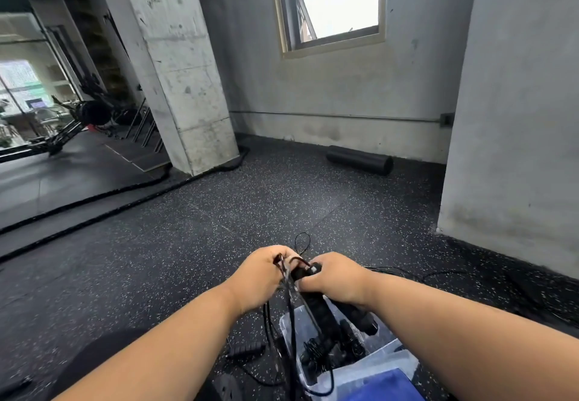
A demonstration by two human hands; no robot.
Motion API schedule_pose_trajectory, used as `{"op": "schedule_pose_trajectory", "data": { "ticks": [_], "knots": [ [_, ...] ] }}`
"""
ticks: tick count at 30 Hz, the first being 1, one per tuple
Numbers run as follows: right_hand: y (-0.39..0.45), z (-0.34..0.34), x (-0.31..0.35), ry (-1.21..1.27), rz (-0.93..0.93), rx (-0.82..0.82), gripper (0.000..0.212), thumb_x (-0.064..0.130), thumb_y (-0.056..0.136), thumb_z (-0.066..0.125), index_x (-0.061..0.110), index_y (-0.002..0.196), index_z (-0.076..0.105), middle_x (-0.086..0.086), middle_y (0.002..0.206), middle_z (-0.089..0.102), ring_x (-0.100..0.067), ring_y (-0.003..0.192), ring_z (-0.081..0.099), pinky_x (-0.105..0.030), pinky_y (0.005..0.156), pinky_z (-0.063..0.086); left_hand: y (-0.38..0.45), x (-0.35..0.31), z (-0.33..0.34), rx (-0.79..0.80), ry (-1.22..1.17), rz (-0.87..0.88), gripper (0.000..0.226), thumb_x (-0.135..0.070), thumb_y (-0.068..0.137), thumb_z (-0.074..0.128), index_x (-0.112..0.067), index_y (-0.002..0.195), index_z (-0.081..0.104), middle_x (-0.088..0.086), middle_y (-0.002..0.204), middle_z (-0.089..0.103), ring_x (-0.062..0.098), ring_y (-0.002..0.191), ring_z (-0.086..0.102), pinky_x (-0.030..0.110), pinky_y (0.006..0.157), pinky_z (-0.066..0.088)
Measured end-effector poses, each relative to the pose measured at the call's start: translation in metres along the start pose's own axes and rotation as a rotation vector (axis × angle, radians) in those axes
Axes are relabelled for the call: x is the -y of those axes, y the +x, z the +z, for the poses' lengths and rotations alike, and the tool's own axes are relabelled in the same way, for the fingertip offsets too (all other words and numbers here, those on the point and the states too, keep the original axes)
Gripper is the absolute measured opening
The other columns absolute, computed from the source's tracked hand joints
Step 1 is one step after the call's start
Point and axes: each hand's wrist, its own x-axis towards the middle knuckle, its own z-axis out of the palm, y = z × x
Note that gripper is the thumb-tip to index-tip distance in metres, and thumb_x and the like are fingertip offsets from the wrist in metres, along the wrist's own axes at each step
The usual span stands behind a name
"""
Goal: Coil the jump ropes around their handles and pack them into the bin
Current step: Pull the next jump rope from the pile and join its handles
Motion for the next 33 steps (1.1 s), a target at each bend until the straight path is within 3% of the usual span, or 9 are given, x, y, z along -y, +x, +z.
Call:
{"op": "schedule_pose_trajectory", "data": {
  "ticks": [3, 7, 12, 16, 22, 25, 28, 31, 33],
  "knots": [
    [0.001, -0.002, 0.000, 0.134, -0.061, 0.007, 0.014, 0.029, 0.076, 0.080, 0.023, 0.073, 0.068, 0.008, 0.069, 0.061, -0.010, 0.066, 0.054, -0.029, 0.069, 0.042, -0.004, -0.007, 0.005, -0.039, -0.027, 0.107, 0.023, -0.009, 0.110, 0.053, -0.003, 0.112, 0.075, -0.002, 0.077, 0.061, 0.004, 0.067, 0.053, 0.020, 0.066, 0.044],
    [0.002, -0.002, 0.004, 0.179, -0.105, 0.015, 0.013, 0.018, 0.078, 0.077, 0.010, 0.086, 0.072, 0.008, 0.072, 0.061, -0.009, 0.066, 0.051, -0.029, 0.070, 0.041, -0.002, -0.013, 0.012, -0.017, -0.279, 0.049, 0.027, -0.001, 0.107, 0.051, 0.011, 0.125, 0.067, 0.002, 0.073, 0.058, 0.003, 0.062, 0.053, 0.015, 0.061, 0.044],
    [0.007, 0.001, 0.001, 0.129, -0.109, 0.008, 0.013, 0.020, 0.082, 0.079, 0.015, 0.082, 0.068, 0.010, 0.064, 0.058, -0.006, 0.058, 0.050, -0.025, 0.062, 0.041, 0.002, -0.012, 0.009, -0.083, -0.370, 0.039, 0.030, -0.011, 0.111, 0.046, 0.002, 0.121, 0.071, -0.011, 0.066, 0.064, -0.003, 0.057, 0.054, 0.011, 0.057, 0.043],
    [0.010, 0.005, 0.000, 0.125, -0.114, 0.009, 0.029, 0.030, 0.082, 0.079, 0.004, 0.089, 0.067, 0.003, 0.071, 0.060, -0.011, 0.064, 0.052, -0.031, 0.067, 0.044, 0.009, -0.003, 0.002, -0.137, -0.469, 0.005, 0.029, -0.013, 0.109, 0.050, -0.007, 0.115, 0.078, -0.006, 0.063, 0.048, 0.006, 0.055, 0.039, 0.022, 0.053, 0.029],
    [0.023, 0.004, 0.006, 0.061, -0.111, -0.011, 0.032, 0.039, 0.078, 0.079, 0.011, 0.075, 0.065, 0.007, 0.066, 0.059, -0.010, 0.061, 0.050, -0.030, 0.064, 0.042, 0.006, 0.000, -0.012, 0.096, -0.347, 0.044, 0.043, -0.007, 0.091, 0.063, -0.010, 0.134, 0.068, 0.008, 0.095, 0.067, 0.017, 0.087, 0.060, 0.028, 0.081, 0.049],
    [0.030, 0.002, 0.006, 0.048, -0.114, 0.014, 0.030, 0.035, 0.080, 0.079, 0.007, 0.086, 0.071, 0.008, 0.068, 0.063, -0.008, 0.062, 0.054, -0.029, 0.065, 0.045, 0.014, 0.002, -0.016, 0.086, -0.242, 0.098, 0.034, -0.015, 0.097, 0.068, -0.009, 0.131, 0.070, 0.022, 0.109, 0.073, 0.028, 0.100, 0.065, 0.040, 0.093, 0.056],
    [0.039, 0.003, 0.005, 0.072, -0.123, 0.035, 0.026, 0.034, 0.081, 0.080, 0.016, 0.099, 0.075, 0.009, 0.071, 0.065, -0.006, 0.065, 0.056, -0.029, 0.069, 0.047, 0.019, 0.010, -0.018, 0.089, -0.206, 0.162, 0.025, -0.018, 0.106, 0.063, -0.007, 0.126, 0.074, 0.015, 0.121, 0.076, 0.036, 0.117, 0.070, 0.044, 0.103, 0.057],
    [0.050, 0.002, 0.004, 0.061, -0.093, 0.019, 0.028, 0.040, 0.078, 0.083, 0.016, 0.090, 0.072, 0.006, 0.071, 0.065, -0.009, 0.065, 0.056, -0.034, 0.069, 0.048, 0.025, 0.012, -0.021, 0.007, -0.253, 0.131, 0.024, -0.020, 0.107, 0.058, -0.011, 0.121, 0.076, -0.007, 0.099, 0.078, 0.013, 0.094, 0.074, 0.030, 0.086, 0.059],
    [0.059, -0.001, 0.003, 0.041, -0.055, 0.016, 0.031, 0.039, 0.080, 0.084, 0.012, 0.083, 0.070, 0.008, 0.070, 0.063, -0.008, 0.062, 0.054, -0.031, 0.067, 0.046, 0.034, 0.021, -0.027, -0.072, -0.323, 0.083, 0.024, -0.024, 0.106, 0.059, -0.015, 0.119, 0.077, -0.019, 0.074, 0.064, 0.001, 0.068, 0.056, 0.021, 0.066, 0.047]
  ]
}}
